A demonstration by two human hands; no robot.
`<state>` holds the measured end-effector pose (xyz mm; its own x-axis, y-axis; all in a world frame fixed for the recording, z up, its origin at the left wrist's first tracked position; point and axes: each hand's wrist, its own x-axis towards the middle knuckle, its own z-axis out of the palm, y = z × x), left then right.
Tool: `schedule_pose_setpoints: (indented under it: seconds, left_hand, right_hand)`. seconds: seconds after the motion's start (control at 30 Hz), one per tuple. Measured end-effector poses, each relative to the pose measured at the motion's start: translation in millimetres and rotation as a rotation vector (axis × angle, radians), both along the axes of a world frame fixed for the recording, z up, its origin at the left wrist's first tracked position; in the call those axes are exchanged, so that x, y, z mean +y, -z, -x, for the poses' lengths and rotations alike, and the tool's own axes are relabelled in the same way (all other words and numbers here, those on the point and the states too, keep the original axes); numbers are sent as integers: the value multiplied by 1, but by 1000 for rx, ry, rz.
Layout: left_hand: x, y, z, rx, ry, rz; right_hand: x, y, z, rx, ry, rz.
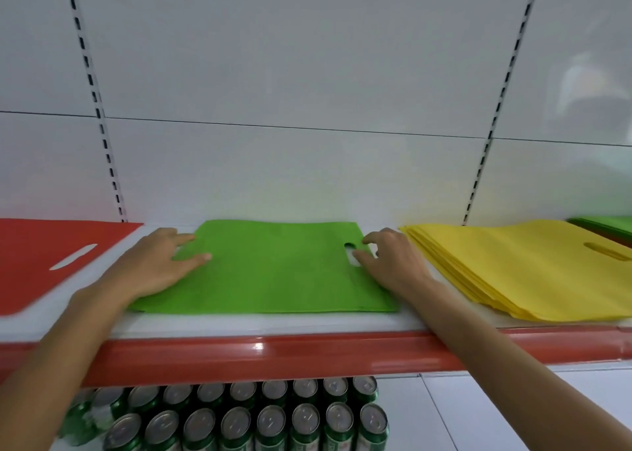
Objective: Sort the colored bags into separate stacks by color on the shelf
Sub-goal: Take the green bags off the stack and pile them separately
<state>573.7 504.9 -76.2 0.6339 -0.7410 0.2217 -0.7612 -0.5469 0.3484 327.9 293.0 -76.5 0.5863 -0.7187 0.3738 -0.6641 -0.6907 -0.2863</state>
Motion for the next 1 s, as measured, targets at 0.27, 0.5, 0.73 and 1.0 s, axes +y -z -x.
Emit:
schedule_pose_setpoints:
  seconds: [0.27, 0.5, 0.73, 1.0]
  left_hand:
    - [-45, -52, 90, -183, 220, 147]
    - [-133, -56, 224, -198, 387, 196]
    - [-227, -42, 382, -201, 509, 214]
    - [-296, -53, 478, -187, 550, 231]
  right_hand:
    - [9, -36, 62, -150, -43, 318]
    - [-62, -58, 208, -158, 150, 317]
    - [-141, -58, 372, -84, 300, 284]
    - [-218, -54, 456, -66, 320, 228]
